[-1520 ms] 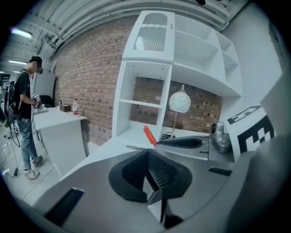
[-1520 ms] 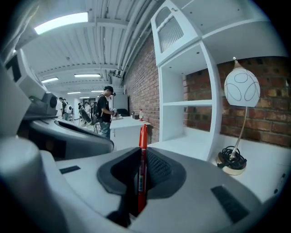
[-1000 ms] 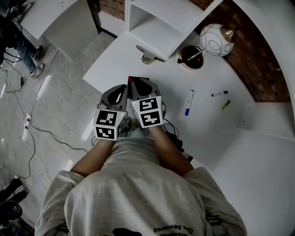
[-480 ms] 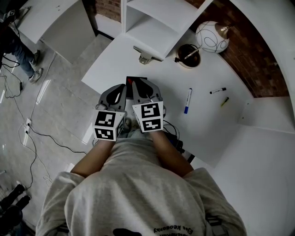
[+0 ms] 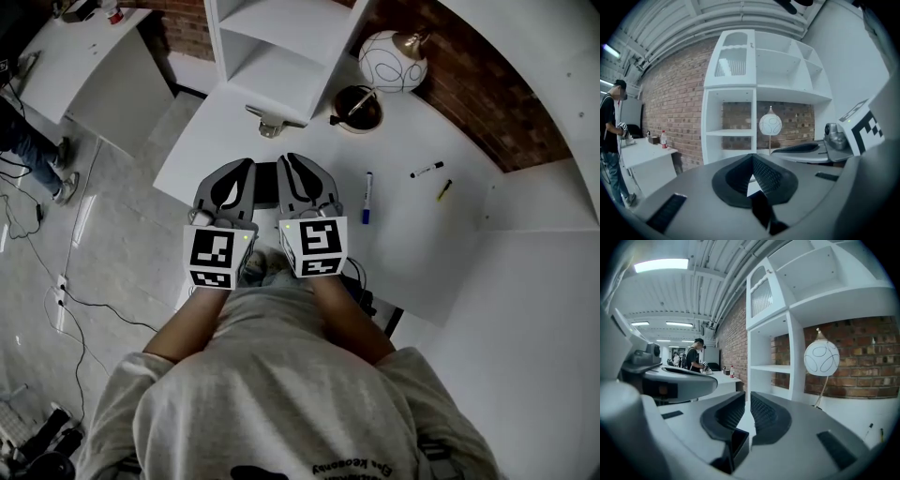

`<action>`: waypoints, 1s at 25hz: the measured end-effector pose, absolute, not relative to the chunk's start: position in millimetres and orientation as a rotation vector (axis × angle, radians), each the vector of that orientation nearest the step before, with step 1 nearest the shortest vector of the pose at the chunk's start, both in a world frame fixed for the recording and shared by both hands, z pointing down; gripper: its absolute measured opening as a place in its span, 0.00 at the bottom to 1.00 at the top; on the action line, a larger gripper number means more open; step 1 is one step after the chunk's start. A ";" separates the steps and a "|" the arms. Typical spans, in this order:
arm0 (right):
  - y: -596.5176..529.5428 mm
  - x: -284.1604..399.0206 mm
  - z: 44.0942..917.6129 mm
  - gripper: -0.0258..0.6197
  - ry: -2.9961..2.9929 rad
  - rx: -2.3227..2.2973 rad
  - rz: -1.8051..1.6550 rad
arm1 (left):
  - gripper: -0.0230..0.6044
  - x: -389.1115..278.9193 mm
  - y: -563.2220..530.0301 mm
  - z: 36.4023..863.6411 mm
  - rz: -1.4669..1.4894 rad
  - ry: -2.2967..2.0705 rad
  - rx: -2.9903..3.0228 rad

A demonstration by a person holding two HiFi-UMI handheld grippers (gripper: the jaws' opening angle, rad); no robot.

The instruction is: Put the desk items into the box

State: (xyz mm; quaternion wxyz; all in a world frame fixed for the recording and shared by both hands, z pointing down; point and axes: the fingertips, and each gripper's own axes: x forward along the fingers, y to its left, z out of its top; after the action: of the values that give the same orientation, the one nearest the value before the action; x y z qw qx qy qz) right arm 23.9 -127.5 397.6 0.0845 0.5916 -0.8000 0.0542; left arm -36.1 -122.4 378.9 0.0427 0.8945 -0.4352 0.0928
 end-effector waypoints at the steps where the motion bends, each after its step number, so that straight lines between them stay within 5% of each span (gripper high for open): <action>1: -126.3 29.4 392.2 0.11 -2.382 1.787 0.150 | 0.04 -31.6 -122.9 372.7 0.276 -1.323 2.761; 25: -54.1 181.0 338.6 0.09 -2.055 2.249 -0.020 | 0.04 97.2 -97.3 328.2 0.166 -0.908 3.062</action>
State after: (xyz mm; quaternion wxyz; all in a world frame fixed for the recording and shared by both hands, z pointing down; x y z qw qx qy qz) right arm 181.0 -54.1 338.6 0.0475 0.7374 -0.6738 -0.0065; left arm 97.2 -97.3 328.2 -0.0283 0.9571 -0.2837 0.0518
